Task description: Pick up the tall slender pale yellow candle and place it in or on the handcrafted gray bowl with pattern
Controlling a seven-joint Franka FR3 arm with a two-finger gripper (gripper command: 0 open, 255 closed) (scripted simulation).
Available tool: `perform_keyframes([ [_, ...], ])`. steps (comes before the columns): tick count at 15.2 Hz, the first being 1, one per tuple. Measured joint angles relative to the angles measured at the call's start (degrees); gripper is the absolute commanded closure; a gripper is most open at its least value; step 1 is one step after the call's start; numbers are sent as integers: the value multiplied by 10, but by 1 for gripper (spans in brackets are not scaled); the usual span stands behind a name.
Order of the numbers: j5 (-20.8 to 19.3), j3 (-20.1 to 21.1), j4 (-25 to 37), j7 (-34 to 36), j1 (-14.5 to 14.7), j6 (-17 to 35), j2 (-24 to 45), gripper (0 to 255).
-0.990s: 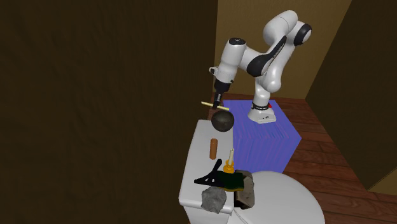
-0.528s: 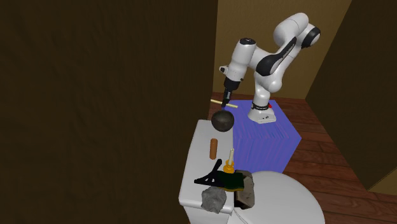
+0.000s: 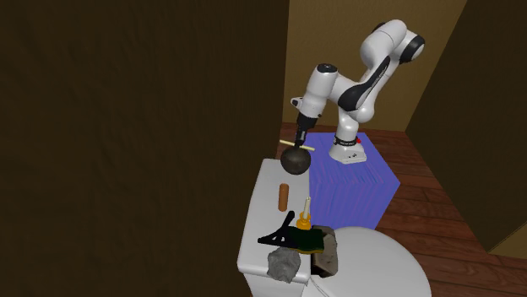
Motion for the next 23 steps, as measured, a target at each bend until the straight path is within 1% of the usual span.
perform_keyframes([
  [4, -3, 8, -15, 6, -3, 27, 12, 255],
  [9, -4, 9, -16, 7, -4, 31, 15, 255],
  [10, -4, 9, -16, 7, -4, 31, 15, 0],
  [16, -4, 9, -16, 7, -4, 31, 15, 0],
  [20, 5, -5, 15, -1, 6, -30, -17, 0],
  [23, 8, -10, 23, -4, 10, -49, -27, 0],
])
